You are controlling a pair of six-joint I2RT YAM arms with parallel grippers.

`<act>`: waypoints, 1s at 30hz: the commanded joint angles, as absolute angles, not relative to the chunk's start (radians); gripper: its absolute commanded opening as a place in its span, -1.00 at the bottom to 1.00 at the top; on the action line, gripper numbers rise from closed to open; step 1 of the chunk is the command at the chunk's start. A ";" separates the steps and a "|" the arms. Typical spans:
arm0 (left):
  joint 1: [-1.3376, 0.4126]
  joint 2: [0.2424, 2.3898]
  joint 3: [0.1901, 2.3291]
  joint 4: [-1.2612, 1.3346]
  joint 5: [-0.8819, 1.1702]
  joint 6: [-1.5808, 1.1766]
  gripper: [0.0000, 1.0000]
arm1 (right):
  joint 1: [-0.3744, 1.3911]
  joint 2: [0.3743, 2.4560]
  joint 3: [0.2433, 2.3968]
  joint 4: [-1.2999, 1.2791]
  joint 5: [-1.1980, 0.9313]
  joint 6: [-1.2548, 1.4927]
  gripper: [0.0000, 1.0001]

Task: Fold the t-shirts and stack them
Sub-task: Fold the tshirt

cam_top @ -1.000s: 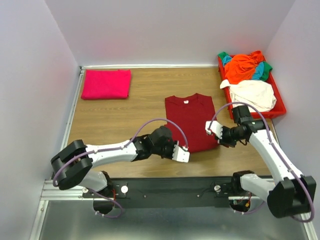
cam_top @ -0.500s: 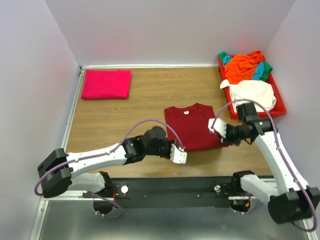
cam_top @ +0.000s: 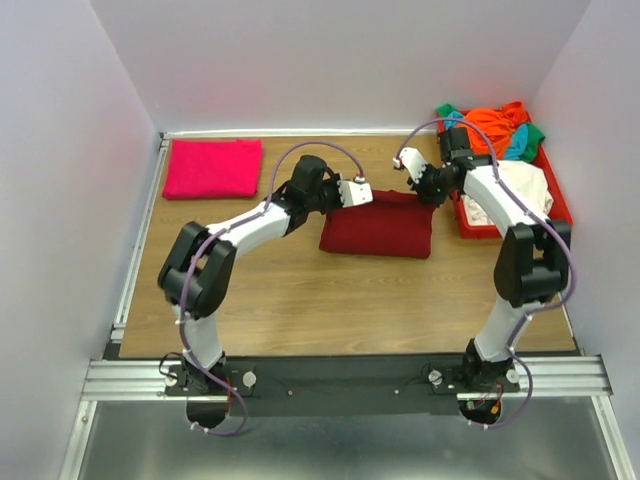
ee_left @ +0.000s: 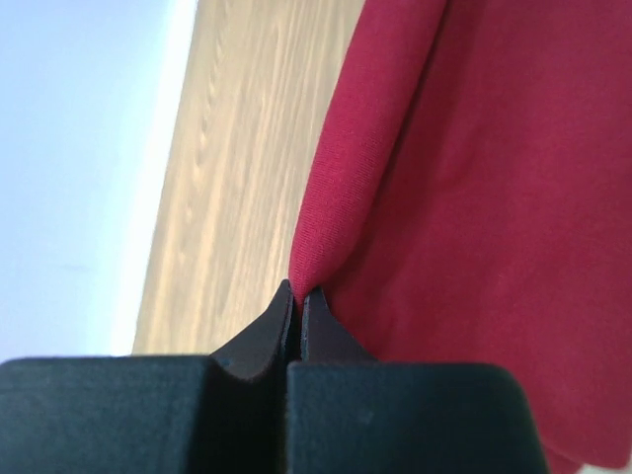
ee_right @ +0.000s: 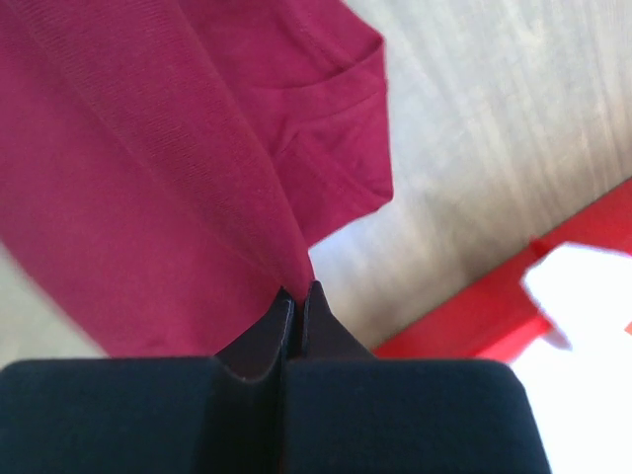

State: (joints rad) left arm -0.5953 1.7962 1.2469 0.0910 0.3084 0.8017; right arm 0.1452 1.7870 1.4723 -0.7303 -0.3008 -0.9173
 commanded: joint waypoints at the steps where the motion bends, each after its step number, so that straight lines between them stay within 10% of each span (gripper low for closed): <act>1: -0.560 1.911 1.345 0.086 0.316 0.770 -1.00 | 0.141 1.913 1.577 -0.611 -0.155 -0.796 -0.99; 20: -0.526 2.200 1.684 -0.095 0.115 0.637 -1.00 | 0.141 2.227 1.805 -0.520 -0.074 -0.641 -0.71; 24: -0.526 2.217 1.690 -0.149 0.088 0.588 -1.00 | 0.141 2.292 1.891 -0.511 -0.069 -0.595 -0.25; 29: -0.485 2.347 1.919 -0.337 -0.170 0.317 0.21 | 0.143 2.300 1.933 -0.416 0.044 -0.477 0.99; 30: -0.473 2.349 1.962 -0.394 -0.161 0.289 0.87 | 0.141 2.287 1.925 -0.404 0.072 -0.453 1.00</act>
